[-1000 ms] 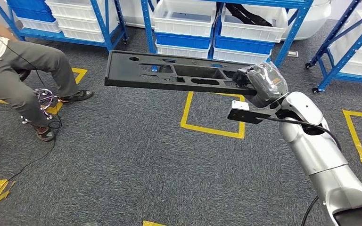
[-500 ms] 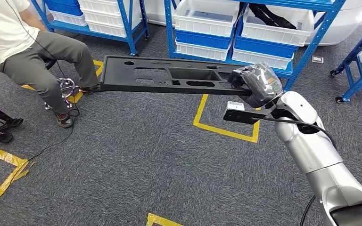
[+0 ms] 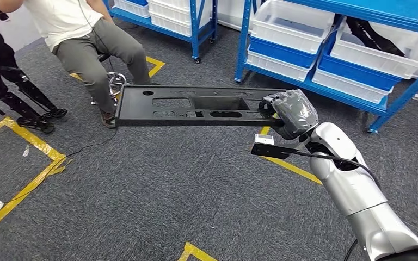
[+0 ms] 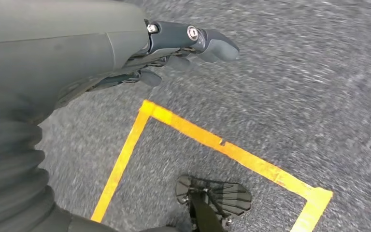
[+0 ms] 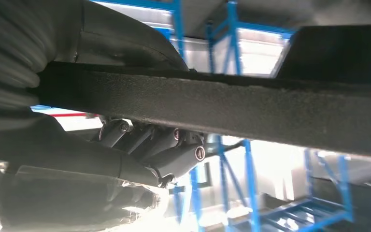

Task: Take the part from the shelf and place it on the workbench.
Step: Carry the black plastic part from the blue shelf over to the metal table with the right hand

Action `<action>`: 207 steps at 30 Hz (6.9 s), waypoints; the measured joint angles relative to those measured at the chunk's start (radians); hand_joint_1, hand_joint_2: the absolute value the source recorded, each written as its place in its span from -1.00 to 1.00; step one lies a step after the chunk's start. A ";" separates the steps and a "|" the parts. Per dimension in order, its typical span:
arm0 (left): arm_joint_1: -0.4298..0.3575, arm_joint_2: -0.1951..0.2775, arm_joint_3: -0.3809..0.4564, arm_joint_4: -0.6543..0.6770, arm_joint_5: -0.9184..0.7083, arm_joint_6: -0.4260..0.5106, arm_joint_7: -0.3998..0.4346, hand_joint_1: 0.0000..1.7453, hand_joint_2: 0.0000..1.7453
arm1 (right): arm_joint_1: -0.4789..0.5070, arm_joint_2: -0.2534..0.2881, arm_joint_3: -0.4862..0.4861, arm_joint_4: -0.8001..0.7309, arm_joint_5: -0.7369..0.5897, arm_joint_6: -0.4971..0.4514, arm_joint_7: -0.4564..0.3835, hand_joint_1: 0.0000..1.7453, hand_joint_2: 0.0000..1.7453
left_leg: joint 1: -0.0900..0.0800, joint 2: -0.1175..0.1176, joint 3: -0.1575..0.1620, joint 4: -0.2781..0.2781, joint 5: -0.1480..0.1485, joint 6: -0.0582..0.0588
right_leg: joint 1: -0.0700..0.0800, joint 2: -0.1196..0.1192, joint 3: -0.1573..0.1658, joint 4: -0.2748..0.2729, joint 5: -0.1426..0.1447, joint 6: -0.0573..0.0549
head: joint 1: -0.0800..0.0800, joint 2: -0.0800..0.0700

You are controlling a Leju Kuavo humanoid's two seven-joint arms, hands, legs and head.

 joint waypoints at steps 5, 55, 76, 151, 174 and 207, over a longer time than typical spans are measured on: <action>0.008 0.000 0.001 0.000 0.000 0.004 -0.001 -1.00 1.00 | 0.001 0.006 0.000 -0.011 0.002 0.000 0.000 1.00 1.00 | 0.000 -0.038 -0.022 0.015 0.001 -0.019 | 0.000 -0.004 0.043 -0.088 0.038 -0.021 | -0.001 0.000; -0.016 -0.021 -0.034 0.000 -0.136 -0.030 0.078 -1.00 1.00 | 0.331 -0.133 -0.165 -0.355 0.089 -0.035 0.075 1.00 1.00 | 0.023 0.098 0.014 0.007 -0.017 -0.008 | -0.003 -0.064 0.013 0.059 -0.066 -0.004 | -0.003 0.000; -0.004 -0.017 -0.039 0.001 -0.128 -0.023 0.074 -1.00 1.00 | 0.276 -0.078 -0.161 -0.343 0.083 -0.012 0.030 1.00 1.00 | 0.026 0.134 -0.084 0.155 -0.061 -0.056 | 0.008 -0.106 0.059 -0.109 0.042 -0.051 | 0.000 0.000; -0.018 -0.002 -0.039 0.011 -0.180 -0.130 0.392 -1.00 1.00 | 0.182 -0.036 -0.095 -0.157 0.091 -0.031 0.016 1.00 1.00 | 0.012 0.044 0.010 0.004 -0.010 0.012 | 0.004 -0.034 -0.084 0.180 -0.069 -0.016 | 0.016 0.000; -0.019 -0.003 -0.029 0.011 -0.184 -0.138 0.386 -1.00 1.00 | 0.176 -0.033 -0.081 -0.153 0.101 -0.034 0.018 1.00 1.00 | -0.003 0.148 -0.010 0.021 -0.021 -0.004 | 0.025 -0.158 0.061 -0.095 0.024 -0.028 | 0.005 0.000; -0.028 -0.011 -0.027 0.010 -0.202 -0.141 0.386 -1.00 1.00 | 0.187 -0.046 -0.082 -0.161 0.120 -0.035 0.031 1.00 1.00 | 0.001 0.133 -0.016 0.023 -0.018 -0.011 | 0.019 -0.158 0.060 -0.092 0.024 -0.014 | 0.003 0.000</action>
